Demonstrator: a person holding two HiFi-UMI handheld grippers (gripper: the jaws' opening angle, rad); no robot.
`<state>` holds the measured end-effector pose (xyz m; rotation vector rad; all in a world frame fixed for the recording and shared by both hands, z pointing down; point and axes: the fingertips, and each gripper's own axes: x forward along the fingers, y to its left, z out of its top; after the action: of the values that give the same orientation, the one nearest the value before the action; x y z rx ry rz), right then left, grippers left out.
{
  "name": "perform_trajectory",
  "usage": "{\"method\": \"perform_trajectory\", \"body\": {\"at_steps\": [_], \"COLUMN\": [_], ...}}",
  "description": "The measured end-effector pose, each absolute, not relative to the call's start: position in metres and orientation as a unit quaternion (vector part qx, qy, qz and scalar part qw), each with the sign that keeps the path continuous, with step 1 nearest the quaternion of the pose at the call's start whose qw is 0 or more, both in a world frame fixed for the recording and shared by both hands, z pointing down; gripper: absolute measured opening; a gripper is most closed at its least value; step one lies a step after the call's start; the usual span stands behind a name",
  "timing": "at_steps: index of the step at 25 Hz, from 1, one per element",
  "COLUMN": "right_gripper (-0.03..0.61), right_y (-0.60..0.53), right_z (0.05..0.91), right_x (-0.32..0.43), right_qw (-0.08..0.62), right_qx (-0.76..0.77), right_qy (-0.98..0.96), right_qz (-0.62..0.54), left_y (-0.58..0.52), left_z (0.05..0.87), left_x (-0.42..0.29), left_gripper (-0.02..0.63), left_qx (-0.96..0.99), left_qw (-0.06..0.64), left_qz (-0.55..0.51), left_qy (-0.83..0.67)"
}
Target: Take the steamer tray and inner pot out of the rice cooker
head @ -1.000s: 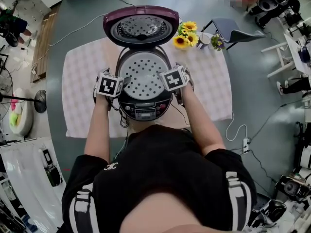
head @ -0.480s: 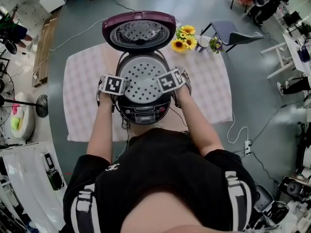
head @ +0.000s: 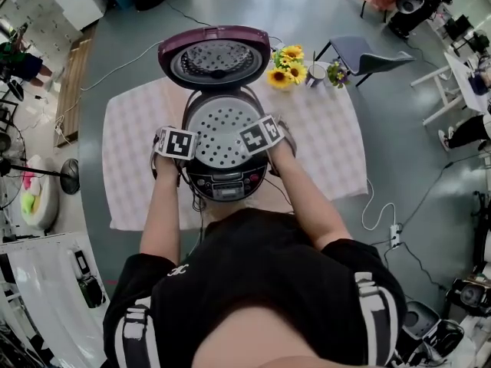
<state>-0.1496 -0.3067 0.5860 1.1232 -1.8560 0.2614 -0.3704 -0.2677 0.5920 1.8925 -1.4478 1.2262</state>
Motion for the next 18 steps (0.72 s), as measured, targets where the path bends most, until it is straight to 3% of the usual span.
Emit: {"method": "perform_trajectory", "body": {"at_steps": [7, 18], "right_gripper": [0.133, 0.107], "right_y": [-0.308, -0.306], "right_z": [0.581, 0.573], "right_x": [-0.151, -0.154], "right_qw": [0.453, 0.443], "right_qx": [0.466, 0.472], "right_qy": [-0.755, -0.759], "right_qz": [0.089, 0.075], "left_y": [-0.267, -0.273], "left_z": [0.597, 0.597], "left_x": [-0.353, -0.359], "left_gripper": [0.251, 0.215], "left_qx": [0.707, 0.701], "left_qw": [0.258, 0.244], "left_qz": [0.410, 0.436], "left_qy": [-0.515, -0.509]}}
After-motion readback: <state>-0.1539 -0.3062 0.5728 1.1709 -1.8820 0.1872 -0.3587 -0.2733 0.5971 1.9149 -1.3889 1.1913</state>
